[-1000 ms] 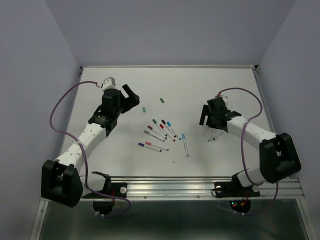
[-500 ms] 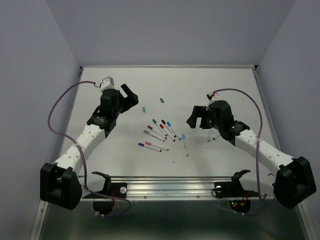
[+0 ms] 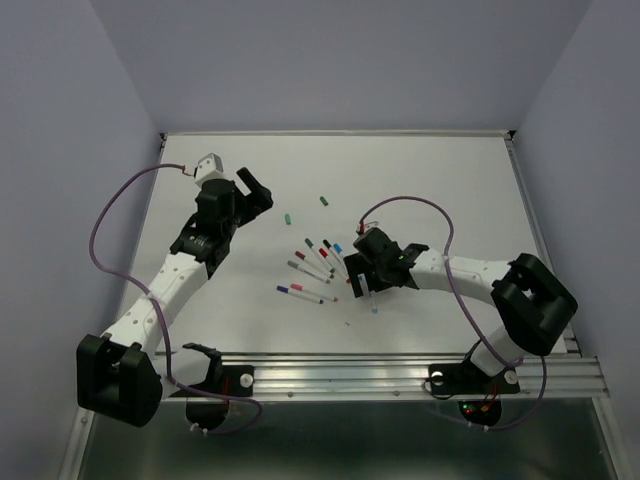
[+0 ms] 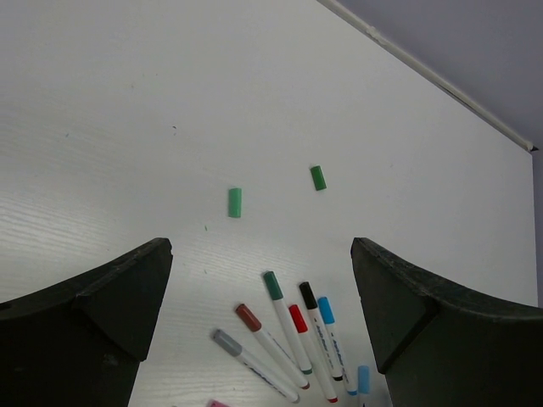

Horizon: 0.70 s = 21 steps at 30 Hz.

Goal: Open the pen caps

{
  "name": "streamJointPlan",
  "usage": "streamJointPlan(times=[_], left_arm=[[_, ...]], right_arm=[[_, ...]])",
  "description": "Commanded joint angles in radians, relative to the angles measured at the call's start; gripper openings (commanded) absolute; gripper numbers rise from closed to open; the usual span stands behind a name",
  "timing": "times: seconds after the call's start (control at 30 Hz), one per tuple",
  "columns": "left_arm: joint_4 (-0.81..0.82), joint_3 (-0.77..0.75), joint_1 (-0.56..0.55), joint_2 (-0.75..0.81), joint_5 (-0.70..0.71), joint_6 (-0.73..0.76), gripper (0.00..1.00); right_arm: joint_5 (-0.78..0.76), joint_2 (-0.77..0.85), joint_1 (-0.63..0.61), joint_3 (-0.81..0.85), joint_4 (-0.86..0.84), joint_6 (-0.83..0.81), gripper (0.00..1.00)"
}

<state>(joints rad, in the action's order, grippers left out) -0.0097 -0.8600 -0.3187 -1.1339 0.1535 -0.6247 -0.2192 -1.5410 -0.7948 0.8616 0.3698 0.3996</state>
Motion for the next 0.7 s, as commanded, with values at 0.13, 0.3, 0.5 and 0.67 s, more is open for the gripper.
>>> streamJointPlan(times=[0.13, 0.3, 0.5, 0.67], left_arm=[[0.011, -0.027, 0.006, 0.014, 0.031, 0.020, 0.99], [0.011, -0.034, 0.009, -0.001, 0.032, 0.022, 0.99], [0.011, -0.037, 0.012, 0.003, 0.026, 0.022, 0.99], [0.011, -0.034, 0.012, 0.013, -0.023, 0.025, 0.99]], right_arm=[[-0.100, -0.063, -0.063, 0.040, 0.069, 0.034, 0.85], [-0.097, -0.111, -0.072, 0.031, 0.092, 0.077, 0.60], [-0.100, -0.119, -0.072, 0.014, 0.080, 0.102, 0.34], [-0.095, -0.123, -0.072, 0.025, 0.072, 0.111, 0.13]])
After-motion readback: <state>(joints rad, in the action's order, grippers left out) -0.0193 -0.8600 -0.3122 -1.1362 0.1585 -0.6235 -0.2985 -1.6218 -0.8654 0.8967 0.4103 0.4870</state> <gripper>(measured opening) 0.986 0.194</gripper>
